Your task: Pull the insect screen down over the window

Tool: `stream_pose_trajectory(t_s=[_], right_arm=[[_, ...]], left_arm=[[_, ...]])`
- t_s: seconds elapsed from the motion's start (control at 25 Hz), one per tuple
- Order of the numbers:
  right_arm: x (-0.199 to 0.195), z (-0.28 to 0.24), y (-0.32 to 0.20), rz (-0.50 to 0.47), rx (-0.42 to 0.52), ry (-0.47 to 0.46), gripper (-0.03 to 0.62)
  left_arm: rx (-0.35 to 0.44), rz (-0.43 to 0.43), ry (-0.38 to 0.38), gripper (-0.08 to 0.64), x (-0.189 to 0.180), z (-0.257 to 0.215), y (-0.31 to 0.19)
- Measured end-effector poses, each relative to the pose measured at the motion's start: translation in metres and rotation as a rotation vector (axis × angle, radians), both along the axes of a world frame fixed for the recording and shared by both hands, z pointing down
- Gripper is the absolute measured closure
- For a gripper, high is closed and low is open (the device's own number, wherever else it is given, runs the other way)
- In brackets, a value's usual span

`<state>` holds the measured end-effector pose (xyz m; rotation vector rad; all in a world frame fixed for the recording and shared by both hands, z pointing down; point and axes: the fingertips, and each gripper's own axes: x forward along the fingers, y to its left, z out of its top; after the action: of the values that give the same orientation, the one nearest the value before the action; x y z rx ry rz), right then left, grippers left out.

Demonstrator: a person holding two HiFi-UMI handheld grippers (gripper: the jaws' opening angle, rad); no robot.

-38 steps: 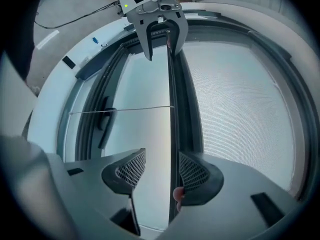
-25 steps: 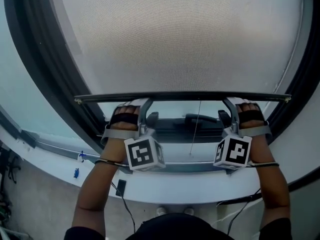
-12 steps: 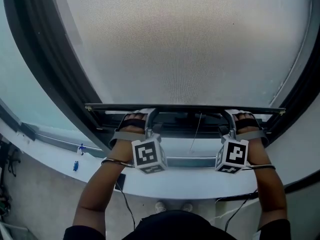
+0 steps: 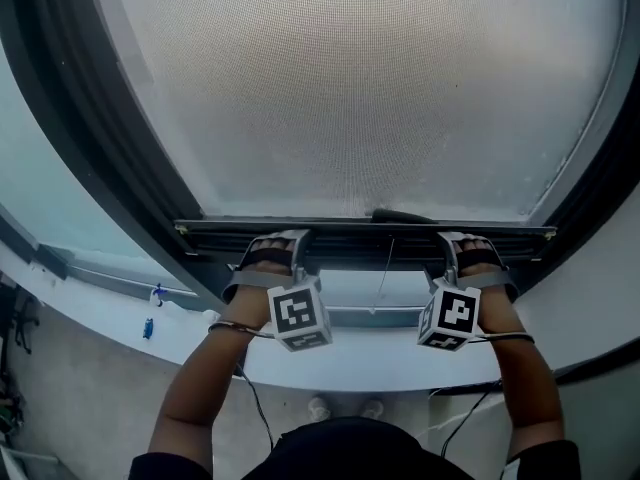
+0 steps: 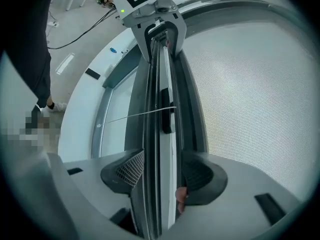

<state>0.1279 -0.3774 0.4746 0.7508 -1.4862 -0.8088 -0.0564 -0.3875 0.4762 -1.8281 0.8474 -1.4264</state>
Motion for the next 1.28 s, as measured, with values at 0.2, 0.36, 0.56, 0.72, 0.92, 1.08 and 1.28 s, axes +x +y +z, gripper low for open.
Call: stream_pose_trajectory(t_s=[0.2,0.36,0.56,0.72,0.92,1.08,1.28], right_arm=[[0.000,0.048,0.008,0.014,-0.096,0.001,0.371],[0.001,0.055,0.004,0.032,-0.079,-0.003,0.371],[0.001,0.054,0.007,0.048,-0.084,0.014,0.371],[0.000,0.053,0.008,0.063,-0.078,0.015,0.371],[-0.005,0.047,0.003,0.087,-0.017,0.014,0.372],[-0.006,0.046,0.006,0.092,-0.037,0.027,0.373],[-0.008,0.045,0.006,0.100,-0.022,-0.016,0.373]], left_arm=[[-0.033,-0.014,-0.115,0.328,0.000,0.052,0.003],[-0.056,-0.031,-0.081,0.324,0.003,0.058,0.005],[-0.046,-0.036,-0.096,0.324,0.002,0.057,0.008],[-0.045,-0.034,-0.099,0.324,0.002,0.058,0.010],[-0.015,-0.031,-0.101,0.324,0.002,0.058,0.007],[-0.032,-0.026,-0.128,0.324,0.000,0.058,0.011],[-0.015,-0.010,-0.141,0.324,-0.001,0.058,0.009]])
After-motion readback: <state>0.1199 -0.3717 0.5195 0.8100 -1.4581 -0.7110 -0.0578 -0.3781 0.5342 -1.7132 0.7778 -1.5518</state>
